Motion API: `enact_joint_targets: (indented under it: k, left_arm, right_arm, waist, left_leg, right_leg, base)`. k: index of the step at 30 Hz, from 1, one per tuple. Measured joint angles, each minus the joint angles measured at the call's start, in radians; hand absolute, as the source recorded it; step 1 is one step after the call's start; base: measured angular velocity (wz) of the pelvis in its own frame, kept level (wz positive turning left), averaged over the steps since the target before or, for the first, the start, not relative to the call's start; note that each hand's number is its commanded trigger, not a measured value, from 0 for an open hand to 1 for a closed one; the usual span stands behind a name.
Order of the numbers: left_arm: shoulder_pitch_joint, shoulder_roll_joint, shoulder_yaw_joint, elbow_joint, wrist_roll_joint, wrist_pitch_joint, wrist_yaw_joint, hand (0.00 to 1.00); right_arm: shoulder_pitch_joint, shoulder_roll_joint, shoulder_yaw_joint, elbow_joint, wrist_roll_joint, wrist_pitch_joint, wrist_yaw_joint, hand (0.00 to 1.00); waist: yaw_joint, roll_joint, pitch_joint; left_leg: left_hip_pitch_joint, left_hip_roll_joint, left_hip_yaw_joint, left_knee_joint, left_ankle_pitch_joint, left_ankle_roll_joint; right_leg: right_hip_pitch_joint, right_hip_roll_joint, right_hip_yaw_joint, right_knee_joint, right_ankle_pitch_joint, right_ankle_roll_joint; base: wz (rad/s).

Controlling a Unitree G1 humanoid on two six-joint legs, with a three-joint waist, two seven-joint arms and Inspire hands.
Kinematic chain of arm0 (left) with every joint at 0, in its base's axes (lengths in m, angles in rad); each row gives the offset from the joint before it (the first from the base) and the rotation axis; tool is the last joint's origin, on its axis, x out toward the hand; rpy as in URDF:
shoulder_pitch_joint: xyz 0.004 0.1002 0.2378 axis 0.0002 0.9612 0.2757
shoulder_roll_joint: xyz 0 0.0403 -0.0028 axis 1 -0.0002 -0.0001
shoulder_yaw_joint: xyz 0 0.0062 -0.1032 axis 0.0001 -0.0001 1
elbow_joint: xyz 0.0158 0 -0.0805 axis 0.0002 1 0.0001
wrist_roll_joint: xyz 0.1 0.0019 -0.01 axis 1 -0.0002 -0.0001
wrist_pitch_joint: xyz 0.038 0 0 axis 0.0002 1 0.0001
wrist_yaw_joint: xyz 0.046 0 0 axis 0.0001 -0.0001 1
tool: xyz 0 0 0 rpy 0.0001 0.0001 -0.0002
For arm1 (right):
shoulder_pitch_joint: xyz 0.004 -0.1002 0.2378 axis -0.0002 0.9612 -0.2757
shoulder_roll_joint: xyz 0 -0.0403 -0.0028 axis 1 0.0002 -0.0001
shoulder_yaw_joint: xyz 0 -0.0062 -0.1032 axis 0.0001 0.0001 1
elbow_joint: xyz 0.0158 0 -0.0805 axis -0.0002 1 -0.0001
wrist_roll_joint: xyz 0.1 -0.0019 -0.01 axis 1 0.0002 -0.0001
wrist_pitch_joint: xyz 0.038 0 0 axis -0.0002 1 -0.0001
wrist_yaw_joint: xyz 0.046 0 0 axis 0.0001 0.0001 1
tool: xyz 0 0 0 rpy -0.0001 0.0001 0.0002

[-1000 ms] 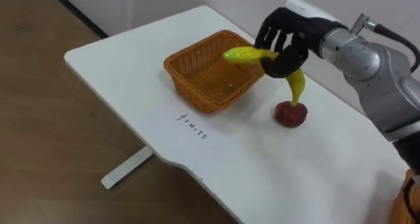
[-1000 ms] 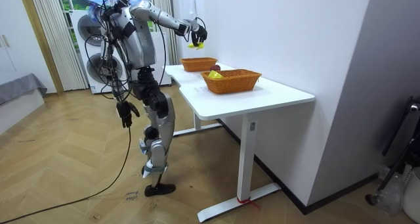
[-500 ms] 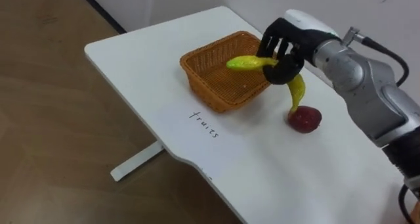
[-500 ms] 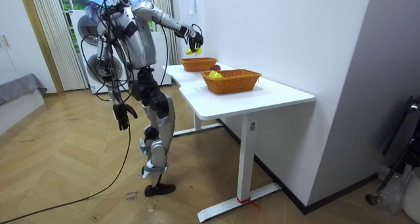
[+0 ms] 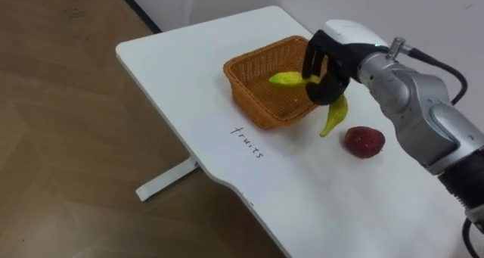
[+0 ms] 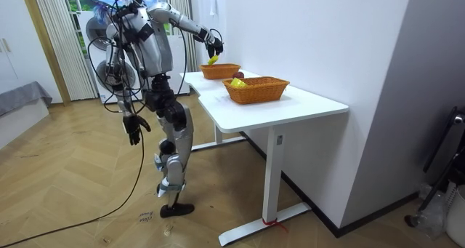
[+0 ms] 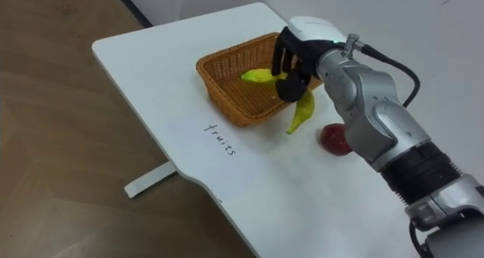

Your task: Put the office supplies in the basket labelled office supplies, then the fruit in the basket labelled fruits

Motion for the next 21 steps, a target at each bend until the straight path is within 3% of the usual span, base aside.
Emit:
enact_joint_targets:
  k: [9,13,21]
  left_arm:
    - [0.000,0.004,0.000,-0.010,0.000,-0.009,-0.001,0.00]
    - [0.000,0.005,0.000,-0.011,0.000,-0.010,-0.001,0.00]
    - [0.000,0.008,0.000,-0.010,0.000,-0.012,-0.003,0.00]
  right_arm:
    - [-0.001,0.000,0.000,-0.019,-0.063,-0.009,-0.029,1.00]
    - [-0.001,0.000,0.000,-0.021,-0.063,-0.006,-0.033,0.00]
    - [0.001,-0.001,0.001,-0.053,-0.070,-0.012,-0.039,0.00]
  waist:
    - [0.004,-0.016,0.0034]
    - [0.004,-0.016,0.0034]
    - [0.005,-0.015,0.0040]
  left_leg:
    - [-0.007,-0.002,-0.002,-0.001,0.001,0.002]
    - [-0.008,-0.002,-0.003,-0.001,0.001,0.003]
    - [-0.010,-0.003,-0.002,0.001,0.000,0.003]
  right_leg:
    - [-0.009,-0.001,-0.002,0.000,0.000,0.000]
    - [-0.010,-0.001,-0.002,0.000,0.000,0.000]
    - [-0.010,-0.001,-0.003,0.000,0.000,0.000]
  base:
    - [0.00]
    - [0.00]
    - [0.00]
